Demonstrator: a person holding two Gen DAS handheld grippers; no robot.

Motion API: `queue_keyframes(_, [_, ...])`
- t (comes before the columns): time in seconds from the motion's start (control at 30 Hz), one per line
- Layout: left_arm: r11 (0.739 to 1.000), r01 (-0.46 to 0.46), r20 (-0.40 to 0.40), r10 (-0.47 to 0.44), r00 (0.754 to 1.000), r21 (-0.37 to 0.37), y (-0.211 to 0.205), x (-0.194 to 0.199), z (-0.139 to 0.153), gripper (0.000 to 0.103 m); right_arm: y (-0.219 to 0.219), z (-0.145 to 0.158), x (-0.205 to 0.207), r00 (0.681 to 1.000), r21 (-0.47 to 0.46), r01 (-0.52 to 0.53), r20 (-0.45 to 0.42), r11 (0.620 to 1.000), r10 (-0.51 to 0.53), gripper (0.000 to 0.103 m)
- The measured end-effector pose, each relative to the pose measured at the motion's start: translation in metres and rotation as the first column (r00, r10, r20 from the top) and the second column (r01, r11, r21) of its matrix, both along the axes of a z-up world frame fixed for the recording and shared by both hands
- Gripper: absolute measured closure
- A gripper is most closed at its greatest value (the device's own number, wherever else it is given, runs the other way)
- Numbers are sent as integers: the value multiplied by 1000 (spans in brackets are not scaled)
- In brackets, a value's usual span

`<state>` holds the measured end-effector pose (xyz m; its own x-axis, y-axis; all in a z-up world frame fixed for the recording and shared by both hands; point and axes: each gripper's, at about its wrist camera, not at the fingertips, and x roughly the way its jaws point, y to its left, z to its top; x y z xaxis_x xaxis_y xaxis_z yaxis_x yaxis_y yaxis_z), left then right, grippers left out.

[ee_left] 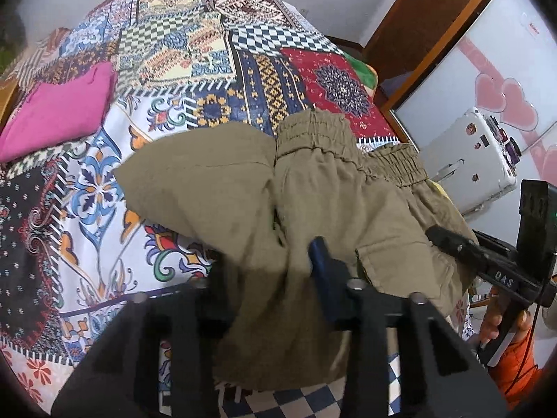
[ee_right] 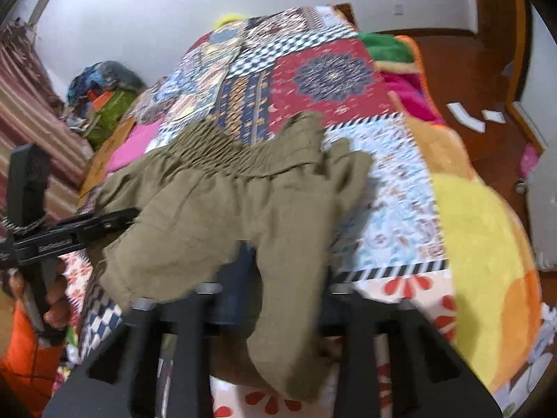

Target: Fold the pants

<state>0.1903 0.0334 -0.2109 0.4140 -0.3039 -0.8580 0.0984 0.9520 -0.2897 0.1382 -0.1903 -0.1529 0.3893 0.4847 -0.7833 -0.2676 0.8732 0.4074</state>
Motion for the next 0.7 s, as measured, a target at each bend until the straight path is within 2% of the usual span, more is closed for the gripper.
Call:
queue_keyframes(0.2, [1000, -2, 29, 3, 1000, -9, 0, -7, 13, 80, -3, 10, 2, 1000, 29, 9, 16, 1000, -9, 91])
queue_keyframes(0.7, [998, -61, 166, 63, 984, -14, 23, -28, 67, 85, 28, 59, 7, 985, 24, -49, 167, 999, 44, 92])
